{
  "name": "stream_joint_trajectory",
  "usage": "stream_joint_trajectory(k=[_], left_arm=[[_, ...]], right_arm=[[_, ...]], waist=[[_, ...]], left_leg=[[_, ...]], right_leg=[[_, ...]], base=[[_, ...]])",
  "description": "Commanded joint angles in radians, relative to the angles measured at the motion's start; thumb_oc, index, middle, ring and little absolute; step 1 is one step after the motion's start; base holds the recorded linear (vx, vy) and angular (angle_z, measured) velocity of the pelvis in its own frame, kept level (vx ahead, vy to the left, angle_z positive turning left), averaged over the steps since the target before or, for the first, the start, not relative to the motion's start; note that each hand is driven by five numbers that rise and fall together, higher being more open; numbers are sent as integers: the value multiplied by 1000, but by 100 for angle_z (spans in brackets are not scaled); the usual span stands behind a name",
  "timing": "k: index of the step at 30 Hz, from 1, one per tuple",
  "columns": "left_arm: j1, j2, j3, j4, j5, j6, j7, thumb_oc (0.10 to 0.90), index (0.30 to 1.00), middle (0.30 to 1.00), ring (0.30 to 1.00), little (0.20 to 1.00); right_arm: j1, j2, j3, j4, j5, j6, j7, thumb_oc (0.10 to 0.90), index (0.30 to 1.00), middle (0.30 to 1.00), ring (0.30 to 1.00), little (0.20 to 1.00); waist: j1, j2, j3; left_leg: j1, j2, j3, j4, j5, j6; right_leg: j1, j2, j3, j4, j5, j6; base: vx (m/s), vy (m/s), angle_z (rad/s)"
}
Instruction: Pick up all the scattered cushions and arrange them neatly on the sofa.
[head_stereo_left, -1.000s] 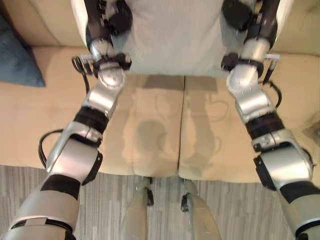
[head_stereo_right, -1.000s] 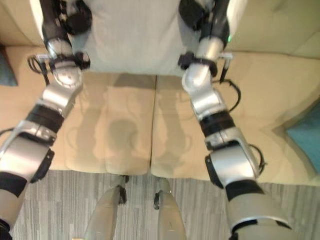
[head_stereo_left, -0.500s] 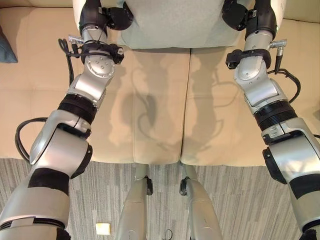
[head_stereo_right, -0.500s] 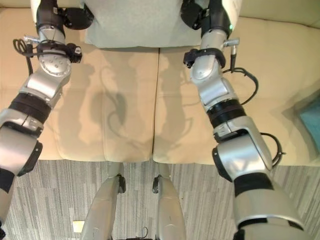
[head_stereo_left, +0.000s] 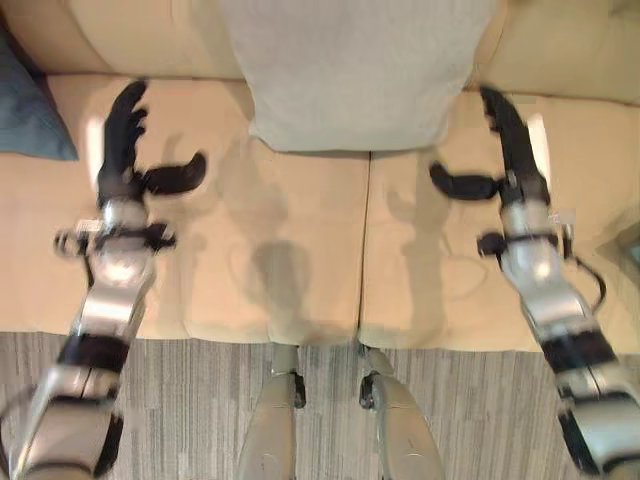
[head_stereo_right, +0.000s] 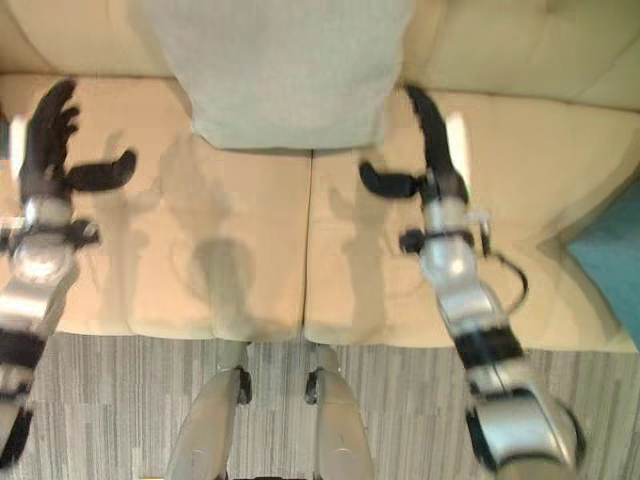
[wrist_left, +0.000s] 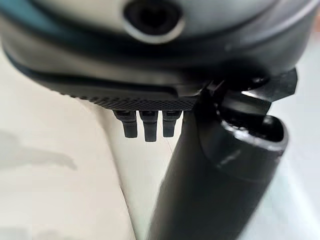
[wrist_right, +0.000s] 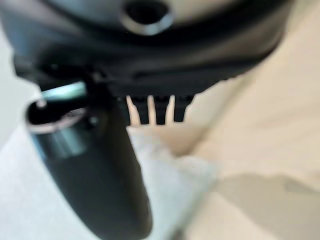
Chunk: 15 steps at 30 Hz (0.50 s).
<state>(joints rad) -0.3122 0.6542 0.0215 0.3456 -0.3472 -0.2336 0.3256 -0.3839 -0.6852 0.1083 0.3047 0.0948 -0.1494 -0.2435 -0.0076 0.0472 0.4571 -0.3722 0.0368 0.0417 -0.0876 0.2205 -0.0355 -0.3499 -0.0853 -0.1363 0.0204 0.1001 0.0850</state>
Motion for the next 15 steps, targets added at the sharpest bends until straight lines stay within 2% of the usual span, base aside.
stream_joint_trajectory(k=[1, 5, 11, 15], left_arm=[[148, -93, 13, 11, -10, -80, -84, 800, 900, 900, 900, 900], [396, -242, 24, 72, 6, -34, -167, 800, 900, 900, 900, 900], [483, -329, -2, 216, 28, 9, -218, 800, 900, 900, 900, 900], [496, -370, -23, 350, 52, 29, -235, 800, 900, 900, 900, 900]], right_arm=[[168, 21, -39, -33, 3, -90, 73, 800, 900, 900, 900, 900], [400, 110, -106, 9, -81, -74, 113, 800, 900, 900, 900, 900], [471, 169, -79, 148, -129, -60, 145, 800, 900, 900, 900, 900], [484, 196, -41, 308, -171, -48, 144, 800, 900, 900, 900, 900]], waist=[[-7, -54, -225], [-17, -31, -249], [-19, -19, -260], [-11, -31, -288]], left_leg=[[112, -13, 65, 8, -192, -26], [203, -6, 58, 0, -198, -22], [273, 9, 43, 0, -185, -26], [317, 19, 39, 11, -180, -35]], right_leg=[[87, -32, -49, -99, -47, 59], [176, -29, -73, -66, -103, 48], [238, -19, -92, 11, -159, 23], [312, 4, -91, -13, -172, 9]], base=[[59, -50, 1], [34, -72, 12], [-32, -80, 19], [-31, -85, 15]])
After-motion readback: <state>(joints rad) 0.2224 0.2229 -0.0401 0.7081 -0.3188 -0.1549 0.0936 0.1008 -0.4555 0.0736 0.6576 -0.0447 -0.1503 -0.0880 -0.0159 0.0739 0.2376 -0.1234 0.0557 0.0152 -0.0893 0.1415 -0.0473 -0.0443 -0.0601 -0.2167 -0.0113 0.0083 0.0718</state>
